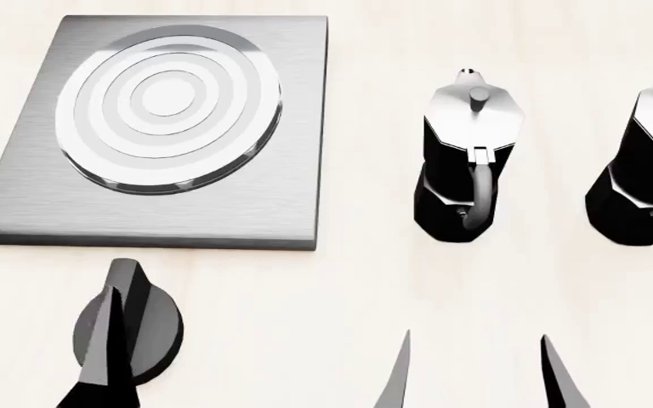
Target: Turn off the stove.
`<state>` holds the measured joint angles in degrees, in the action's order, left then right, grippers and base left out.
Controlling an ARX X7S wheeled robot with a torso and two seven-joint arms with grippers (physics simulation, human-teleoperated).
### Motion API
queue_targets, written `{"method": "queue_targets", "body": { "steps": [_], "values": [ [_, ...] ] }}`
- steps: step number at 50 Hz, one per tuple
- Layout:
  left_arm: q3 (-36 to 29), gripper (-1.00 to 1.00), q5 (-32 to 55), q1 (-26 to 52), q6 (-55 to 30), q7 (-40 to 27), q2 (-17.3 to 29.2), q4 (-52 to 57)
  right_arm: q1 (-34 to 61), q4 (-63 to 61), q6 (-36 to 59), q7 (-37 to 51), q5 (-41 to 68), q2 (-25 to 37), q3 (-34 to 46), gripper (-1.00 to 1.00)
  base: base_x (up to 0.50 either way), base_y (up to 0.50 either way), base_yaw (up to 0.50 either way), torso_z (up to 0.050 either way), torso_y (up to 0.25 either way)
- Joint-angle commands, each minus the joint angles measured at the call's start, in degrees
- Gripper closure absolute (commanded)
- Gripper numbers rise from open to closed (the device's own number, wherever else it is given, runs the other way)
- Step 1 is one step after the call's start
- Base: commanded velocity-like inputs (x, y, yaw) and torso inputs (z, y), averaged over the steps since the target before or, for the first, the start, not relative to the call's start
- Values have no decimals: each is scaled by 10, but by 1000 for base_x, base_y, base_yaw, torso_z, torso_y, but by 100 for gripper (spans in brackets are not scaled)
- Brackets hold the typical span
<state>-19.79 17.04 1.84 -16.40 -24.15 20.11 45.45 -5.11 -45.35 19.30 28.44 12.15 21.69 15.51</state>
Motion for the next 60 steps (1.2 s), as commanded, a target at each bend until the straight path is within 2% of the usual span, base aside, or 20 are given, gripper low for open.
{"method": "queue_targets", "body": {
  "steps": [1,28,60],
  "values": [
    [-27,-100,-15,13,17,9,-12,-47,0,-1,-2,2,2,2,0,-100,0,0,0,0,0],
    [-45,-100,-62,43,72,9,-30,-196,1,-1,-3,6,6,6,3,-100,0,0,0,0,0],
    [-41,-100,-65,37,103,1,-25,-241,2,3,-7,12,9,10,4,-100,0,0,0,0,0]
  ]
}}
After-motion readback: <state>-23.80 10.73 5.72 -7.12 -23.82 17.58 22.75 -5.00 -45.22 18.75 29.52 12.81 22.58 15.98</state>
